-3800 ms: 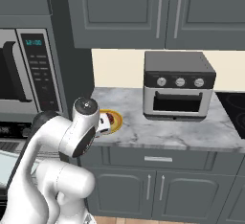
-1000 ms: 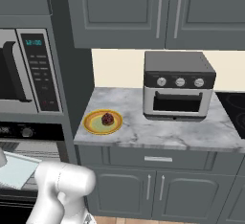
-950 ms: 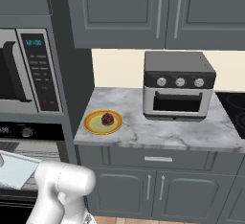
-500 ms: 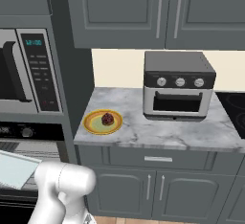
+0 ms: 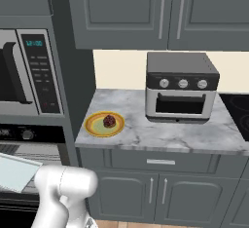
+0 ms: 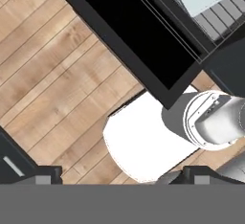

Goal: Take the baked cake out of the oven and place it on the plate for cooling. Then close the oven door.

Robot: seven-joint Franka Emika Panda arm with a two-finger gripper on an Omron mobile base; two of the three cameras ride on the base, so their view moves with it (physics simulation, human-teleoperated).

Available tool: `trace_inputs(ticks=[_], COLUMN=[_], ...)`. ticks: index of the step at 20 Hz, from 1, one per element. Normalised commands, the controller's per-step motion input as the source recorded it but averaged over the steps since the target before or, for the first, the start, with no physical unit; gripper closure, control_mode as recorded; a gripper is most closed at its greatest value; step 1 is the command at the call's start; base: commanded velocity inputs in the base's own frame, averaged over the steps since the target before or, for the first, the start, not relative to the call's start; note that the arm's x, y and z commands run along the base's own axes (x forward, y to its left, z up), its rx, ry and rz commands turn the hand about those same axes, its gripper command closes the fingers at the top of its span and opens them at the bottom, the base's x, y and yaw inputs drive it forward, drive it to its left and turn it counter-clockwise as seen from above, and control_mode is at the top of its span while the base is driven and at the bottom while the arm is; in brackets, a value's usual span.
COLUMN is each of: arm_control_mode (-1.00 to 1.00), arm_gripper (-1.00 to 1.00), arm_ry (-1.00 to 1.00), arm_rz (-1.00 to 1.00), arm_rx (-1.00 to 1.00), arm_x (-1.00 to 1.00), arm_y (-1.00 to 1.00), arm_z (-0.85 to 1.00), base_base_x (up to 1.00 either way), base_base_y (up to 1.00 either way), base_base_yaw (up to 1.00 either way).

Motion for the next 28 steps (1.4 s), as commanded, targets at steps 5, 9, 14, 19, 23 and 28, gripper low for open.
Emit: trace_inputs(ticks=[5,9,14,19,23,28], arm_control_mode=[-1.00,-1.00,-1.00,-1.00,-1.00,-1.00], arm_gripper=[-1.00,-1.00,-1.00,-1.00,-1.00,-1.00], arm_ry=[0.02,0.04,0.00,0.00,0.00,-0.02], arm_rz=[-0.03,-0.07,-0.07,-0.16,-0.20,-0.17], arm_rx=[-0.05,-0.03,0.01,0.00,0.00,0.00], arm_x=[-0.21,-0.02,-0.04,-0.04,0.02,0.11], arm_y=[0.34,0.34,0.32,0.20,0.25,0.24], arm_z=[-0.22,-0.27,-0.23,-0.36,-0.41,-0.35], base_base_x=[0.00,0.00,0.00,0.00,0.00,0.00], base_base_y=[0.00,0.00,0.00,0.00,0.00,0.00], base_base_yaw=[0.00,0.00,0.00,0.00,0.00,0.00])
